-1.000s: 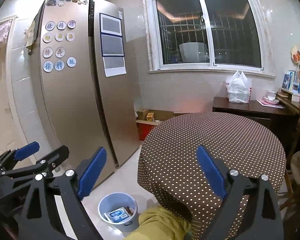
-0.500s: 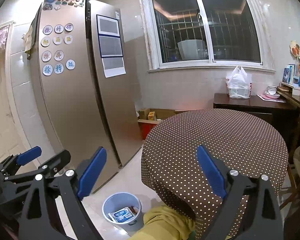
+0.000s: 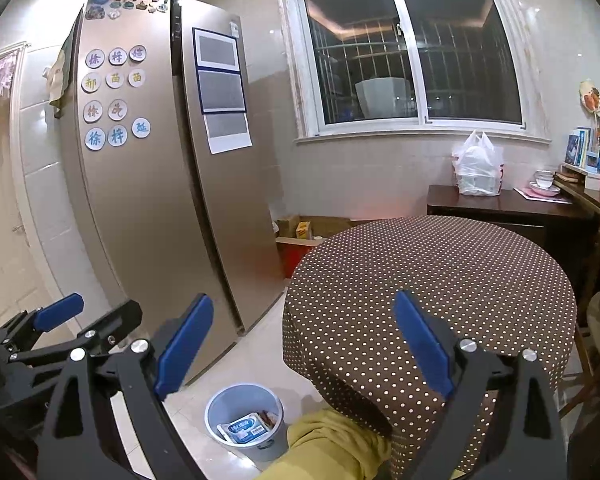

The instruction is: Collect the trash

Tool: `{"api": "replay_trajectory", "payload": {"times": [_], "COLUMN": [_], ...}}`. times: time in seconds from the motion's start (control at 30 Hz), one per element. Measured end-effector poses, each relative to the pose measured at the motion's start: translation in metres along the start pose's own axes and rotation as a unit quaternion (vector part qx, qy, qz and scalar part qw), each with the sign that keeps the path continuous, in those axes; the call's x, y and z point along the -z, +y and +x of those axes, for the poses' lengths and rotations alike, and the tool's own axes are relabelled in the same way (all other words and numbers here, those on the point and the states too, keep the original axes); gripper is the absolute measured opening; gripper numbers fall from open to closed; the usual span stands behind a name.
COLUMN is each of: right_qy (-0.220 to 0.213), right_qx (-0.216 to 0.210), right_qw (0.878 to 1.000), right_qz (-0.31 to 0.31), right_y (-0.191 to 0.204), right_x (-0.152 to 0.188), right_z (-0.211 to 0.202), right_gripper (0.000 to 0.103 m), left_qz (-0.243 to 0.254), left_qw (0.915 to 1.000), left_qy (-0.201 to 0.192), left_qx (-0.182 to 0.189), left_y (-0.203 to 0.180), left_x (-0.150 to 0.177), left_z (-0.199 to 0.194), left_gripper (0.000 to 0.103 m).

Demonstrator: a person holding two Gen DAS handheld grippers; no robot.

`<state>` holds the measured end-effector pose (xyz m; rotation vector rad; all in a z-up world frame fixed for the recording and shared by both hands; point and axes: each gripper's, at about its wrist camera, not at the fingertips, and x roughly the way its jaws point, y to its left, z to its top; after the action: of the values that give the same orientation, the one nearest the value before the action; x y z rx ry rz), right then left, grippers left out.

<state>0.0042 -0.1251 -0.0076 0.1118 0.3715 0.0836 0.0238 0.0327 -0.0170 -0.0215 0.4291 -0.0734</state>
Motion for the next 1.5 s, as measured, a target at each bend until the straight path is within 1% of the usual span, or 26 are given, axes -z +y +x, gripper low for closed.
{"api": "replay_trajectory", "payload": {"times": [0.47, 0.6, 0.73, 1.33, 1.5], "right_qy": [0.007, 0.008, 0.009, 0.017, 0.016], "right_qx": [0.000, 0.006, 0.001, 0.002, 0.003], "right_qw": [1.000, 1.000, 1.000, 1.000, 1.000], "right_qz": [0.004, 0.007, 0.013, 0.008, 0.006], "right_y": [0.0016, -0.0001, -0.0009, 0.0079, 0.0077], "right_x": [-0.0003, 0.0002, -0.0002, 0.0023, -0.0001], "right_z": [0.0013, 0.0003, 0.0003, 0.0030, 0.0041], "right_gripper": [0.091, 0.092, 0.092, 0.093, 0.093], "left_qz": [-0.001, 0.001, 0.003, -0.002, 0.000], "left_qw": [1.0000, 1.0000, 1.0000, 1.0000, 1.0000], "left_qy": [0.000, 0.002, 0.002, 0.003, 0.000], "left_qx": [0.003, 0.006, 0.009, 0.003, 0.002], "left_y": [0.0004, 0.0007, 0.0006, 0.0067, 0.0054], "left_x": [-0.0007, -0.0008, -0.0013, 0.0022, -0.0013], "left_z": [0.0009, 0.0016, 0.0008, -0.0002, -0.0001], "left_gripper": [0.090, 0.091, 0.091, 0.091, 0.091]}}
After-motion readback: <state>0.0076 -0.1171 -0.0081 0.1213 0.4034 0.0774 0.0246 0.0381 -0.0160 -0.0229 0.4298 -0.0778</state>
